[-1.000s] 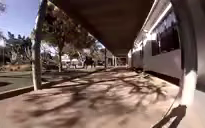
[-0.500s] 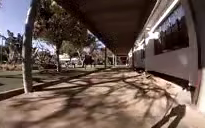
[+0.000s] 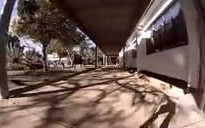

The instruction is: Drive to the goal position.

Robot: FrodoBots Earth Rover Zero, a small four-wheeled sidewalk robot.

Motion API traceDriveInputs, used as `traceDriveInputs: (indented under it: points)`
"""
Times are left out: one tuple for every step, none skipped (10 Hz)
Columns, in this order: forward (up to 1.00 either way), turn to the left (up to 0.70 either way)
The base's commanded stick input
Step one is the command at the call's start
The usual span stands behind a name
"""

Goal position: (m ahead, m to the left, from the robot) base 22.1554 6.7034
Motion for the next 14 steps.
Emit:
traceDriveInputs:
  points:
    - [0.70, 0.00]
    - [0.70, 0.00]
    - [0.70, 0.00]
    - [0.70, 0.00]
    - [0.70, 0.00]
    - [0.70, 0.00]
    - [0.70, -0.07]
    - [0.70, -0.24]
    - [0.70, -0.29]
    - [0.70, -0.12]
    - [0.70, 0.00]
    - [0.70, 0.00]
    - [0.70, 0.00]
    - [0.70, 0.00]
